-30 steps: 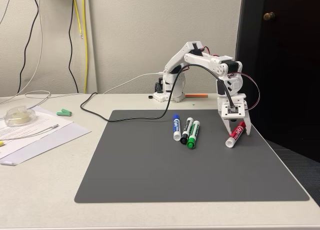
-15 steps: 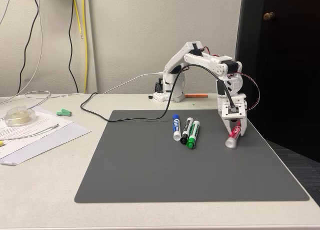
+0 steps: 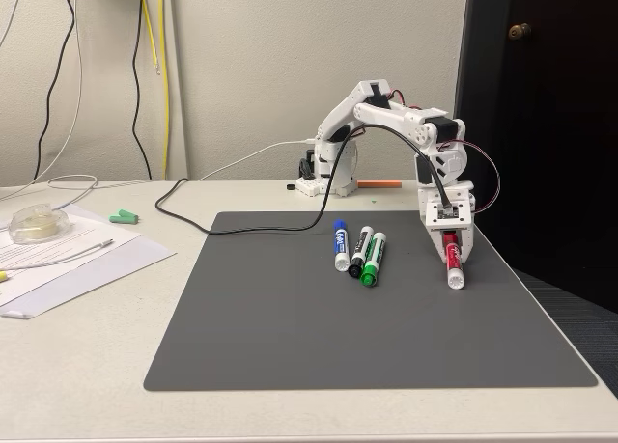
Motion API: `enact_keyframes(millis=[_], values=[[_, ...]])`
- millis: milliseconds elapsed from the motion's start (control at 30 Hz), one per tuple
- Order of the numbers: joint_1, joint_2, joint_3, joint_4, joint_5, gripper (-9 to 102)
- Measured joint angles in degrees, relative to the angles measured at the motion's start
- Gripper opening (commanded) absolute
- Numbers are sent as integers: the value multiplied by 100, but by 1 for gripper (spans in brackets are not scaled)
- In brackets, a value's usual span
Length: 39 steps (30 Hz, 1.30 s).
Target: Pick up the red marker.
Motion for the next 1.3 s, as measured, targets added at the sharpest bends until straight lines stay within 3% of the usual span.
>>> enact_keyframes(millis=[300,767,1300], values=[[167,668,9,132,448,0],[782,3858,18,984,2188,0],[2531,5818,123,1055,3322,0]])
